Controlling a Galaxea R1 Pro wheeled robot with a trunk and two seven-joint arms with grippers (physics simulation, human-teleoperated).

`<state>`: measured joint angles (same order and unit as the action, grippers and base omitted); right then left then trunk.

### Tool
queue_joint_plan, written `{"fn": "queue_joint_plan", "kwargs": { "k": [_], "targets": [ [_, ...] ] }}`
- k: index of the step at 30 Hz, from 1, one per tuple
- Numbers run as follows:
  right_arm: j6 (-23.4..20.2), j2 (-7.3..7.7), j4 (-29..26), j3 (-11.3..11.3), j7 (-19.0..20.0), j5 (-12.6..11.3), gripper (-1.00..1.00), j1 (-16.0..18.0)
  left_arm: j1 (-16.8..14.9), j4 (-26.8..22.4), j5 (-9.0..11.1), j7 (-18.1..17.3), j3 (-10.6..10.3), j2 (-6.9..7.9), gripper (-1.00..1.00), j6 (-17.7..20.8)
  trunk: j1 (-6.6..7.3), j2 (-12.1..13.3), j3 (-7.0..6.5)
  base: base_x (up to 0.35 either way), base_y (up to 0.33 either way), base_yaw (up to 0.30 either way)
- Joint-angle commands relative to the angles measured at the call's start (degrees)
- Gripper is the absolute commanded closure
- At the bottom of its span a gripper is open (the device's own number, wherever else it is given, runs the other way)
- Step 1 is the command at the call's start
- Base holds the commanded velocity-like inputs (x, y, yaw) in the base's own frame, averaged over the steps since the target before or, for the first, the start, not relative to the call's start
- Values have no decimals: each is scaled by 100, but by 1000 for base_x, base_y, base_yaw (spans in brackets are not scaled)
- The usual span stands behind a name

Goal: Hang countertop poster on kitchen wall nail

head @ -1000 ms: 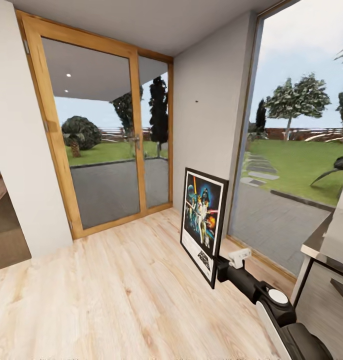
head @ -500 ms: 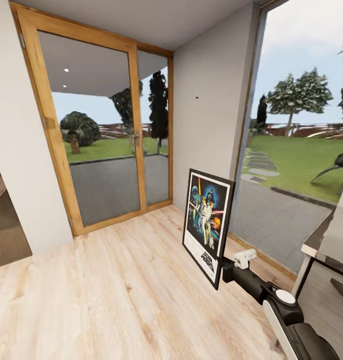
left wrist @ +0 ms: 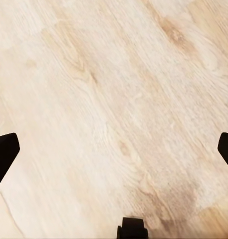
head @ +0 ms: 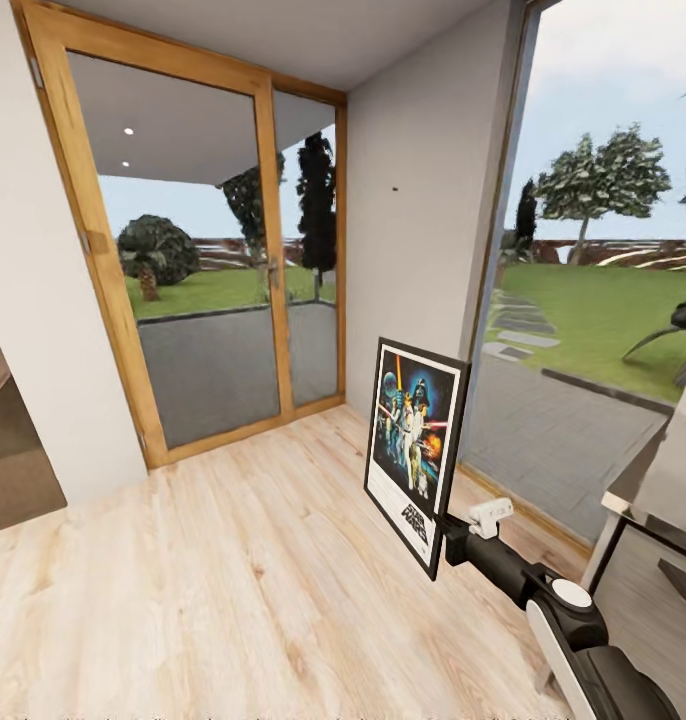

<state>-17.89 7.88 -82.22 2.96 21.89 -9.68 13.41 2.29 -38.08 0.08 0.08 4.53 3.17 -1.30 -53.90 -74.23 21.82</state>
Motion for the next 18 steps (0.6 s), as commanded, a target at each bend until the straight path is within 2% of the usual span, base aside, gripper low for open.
{"fn": "queue_joint_plan", "kwargs": {
  "k": [1, 18],
  "targets": [
    [-48, 3, -5, 3, 8, -74, 100, 4, 3, -7, 1, 1, 4, -1, -100, -10, 22, 38, -4, 0, 0, 0],
    [-37, 3, -4, 3, 0, -74, 100, -3, 4, -12, -2, 3, 4, -1, -100, -11, 396, 720, -252, 0, 0, 0]
  ]
}}
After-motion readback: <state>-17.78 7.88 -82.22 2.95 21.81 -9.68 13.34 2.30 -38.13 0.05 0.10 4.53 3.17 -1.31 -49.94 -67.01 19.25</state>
